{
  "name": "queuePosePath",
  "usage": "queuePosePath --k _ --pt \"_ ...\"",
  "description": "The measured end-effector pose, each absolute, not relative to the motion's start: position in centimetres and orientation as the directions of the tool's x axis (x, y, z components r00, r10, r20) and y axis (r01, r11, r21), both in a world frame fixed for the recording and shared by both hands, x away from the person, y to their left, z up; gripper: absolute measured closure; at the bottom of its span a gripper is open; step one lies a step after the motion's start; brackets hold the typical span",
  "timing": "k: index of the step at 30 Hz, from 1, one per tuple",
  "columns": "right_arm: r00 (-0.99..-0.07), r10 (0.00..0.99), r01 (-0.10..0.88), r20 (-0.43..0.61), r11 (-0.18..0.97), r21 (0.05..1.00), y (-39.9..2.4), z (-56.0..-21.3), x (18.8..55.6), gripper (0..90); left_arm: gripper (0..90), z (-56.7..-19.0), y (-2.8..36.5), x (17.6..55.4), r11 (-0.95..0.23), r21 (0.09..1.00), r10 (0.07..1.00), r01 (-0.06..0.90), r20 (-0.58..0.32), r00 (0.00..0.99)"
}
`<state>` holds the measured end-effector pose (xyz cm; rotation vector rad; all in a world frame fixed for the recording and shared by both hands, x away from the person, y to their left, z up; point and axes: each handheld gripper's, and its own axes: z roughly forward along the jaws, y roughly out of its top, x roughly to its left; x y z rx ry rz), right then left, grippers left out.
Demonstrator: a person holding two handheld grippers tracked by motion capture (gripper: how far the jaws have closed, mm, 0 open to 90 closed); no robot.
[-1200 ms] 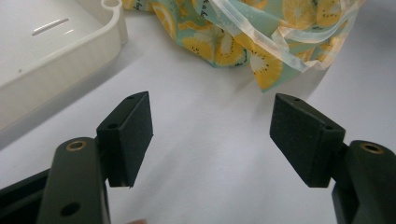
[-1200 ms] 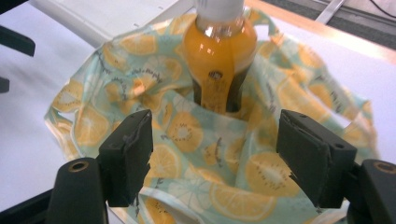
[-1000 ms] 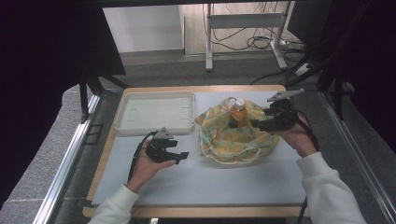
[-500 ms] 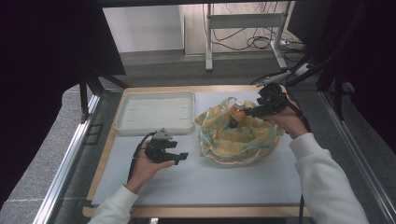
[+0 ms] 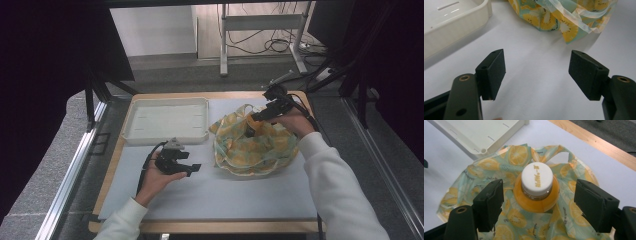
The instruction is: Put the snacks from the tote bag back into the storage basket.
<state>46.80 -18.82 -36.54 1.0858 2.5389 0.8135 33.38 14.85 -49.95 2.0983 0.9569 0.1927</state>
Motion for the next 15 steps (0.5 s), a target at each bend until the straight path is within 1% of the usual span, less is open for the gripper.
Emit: queuePosePath --k 9,15 --pt "-0.688 0.726 0.603 -0.012 0.58 0.548 -17.5 -37.8 47.6 21.1 29.9 -50.0 14.9 33.4 -0.383 0.728 0.696 0.569 -0.178 0.696" --pt "-0.688 0.726 0.616 -0.019 0.597 0.514 -16.8 -39.0 48.3 21.0 29.9 -50.1 15.1 33.5 -0.386 0.725 0.695 0.57 -0.177 0.697"
